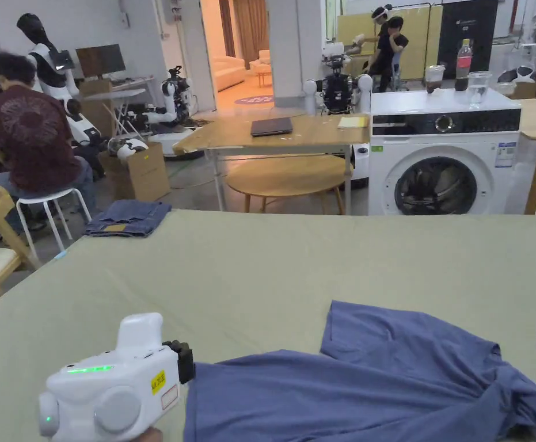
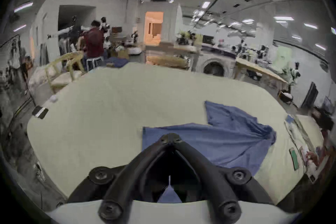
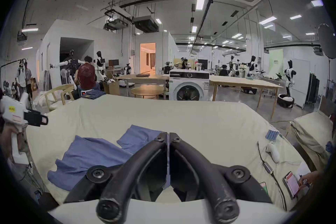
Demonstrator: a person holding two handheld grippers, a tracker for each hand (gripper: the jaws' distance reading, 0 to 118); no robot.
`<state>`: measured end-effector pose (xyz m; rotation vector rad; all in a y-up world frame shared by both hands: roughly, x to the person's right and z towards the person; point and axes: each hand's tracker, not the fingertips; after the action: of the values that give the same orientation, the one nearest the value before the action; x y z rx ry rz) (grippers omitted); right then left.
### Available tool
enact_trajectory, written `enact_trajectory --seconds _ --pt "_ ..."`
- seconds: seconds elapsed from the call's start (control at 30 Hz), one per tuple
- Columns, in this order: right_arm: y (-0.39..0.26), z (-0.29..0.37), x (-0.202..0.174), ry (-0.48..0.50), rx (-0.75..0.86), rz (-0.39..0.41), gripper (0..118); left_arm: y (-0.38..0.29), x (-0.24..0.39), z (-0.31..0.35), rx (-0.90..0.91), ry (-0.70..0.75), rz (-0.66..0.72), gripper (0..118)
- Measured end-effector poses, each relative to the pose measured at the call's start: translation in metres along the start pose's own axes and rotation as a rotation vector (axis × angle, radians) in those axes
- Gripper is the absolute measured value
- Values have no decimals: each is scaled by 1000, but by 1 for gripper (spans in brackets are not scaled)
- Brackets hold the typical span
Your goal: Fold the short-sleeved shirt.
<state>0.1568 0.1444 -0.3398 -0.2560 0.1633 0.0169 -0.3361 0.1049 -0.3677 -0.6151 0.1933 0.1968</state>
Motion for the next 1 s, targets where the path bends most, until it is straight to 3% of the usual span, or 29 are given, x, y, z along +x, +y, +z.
enact_trajectory --seconds 0.17,0.27,0.3,0.37,0.4,0.6,0.7,0.73,0.77,0.8,0.83,0.87,0.9,0.97,1.0 --pt "-11 -9 12 -21 -32 1 1 3 -19 -97 -157 74 -58 0" --pt "-21 -17 25 -35 -59 9 1 -5 -18 -145 -183 80 -11 0" --pt "-24 -20 30 -43 -70 17 1 -3 -17 -160 -183 82 -14 27" --pt "-29 -28 38 -62 -92 27 1 -4 -7 -181 -202 125 -84 107" --pt "-34 -33 45 -73 -104 26 1 -5 -5 -197 -223 133 -122 118" --pt "-53 -56 78 -140 -198 10 1 -14 -1 -241 -293 162 -93 113" --pt "-77 -71 102 -171 -279 19 1 -18 0 -243 -330 130 -72 93" --pt "-85 -77 107 -182 -305 35 1 -17 5 -230 -301 131 -94 81" --pt "-94 -85 115 -197 -347 49 1 -17 12 -221 -279 103 -138 55" --pt "-103 -93 120 -190 -365 35 2 -17 19 -213 -263 97 -171 8" --pt "-109 -100 125 -181 -384 8 3 -18 24 -207 -250 104 -178 0" --pt "-115 -108 130 -166 -407 -17 10 -15 24 -195 -232 117 -172 0" --pt "-121 -117 133 -139 -433 -32 39 -13 24 -187 -244 50 -128 0" --pt "-131 -126 136 -95 -483 -22 99 -11 29 -171 -224 70 -117 0" --pt "-136 -133 134 -74 -472 18 112 -5 27 -163 -199 77 -116 0"
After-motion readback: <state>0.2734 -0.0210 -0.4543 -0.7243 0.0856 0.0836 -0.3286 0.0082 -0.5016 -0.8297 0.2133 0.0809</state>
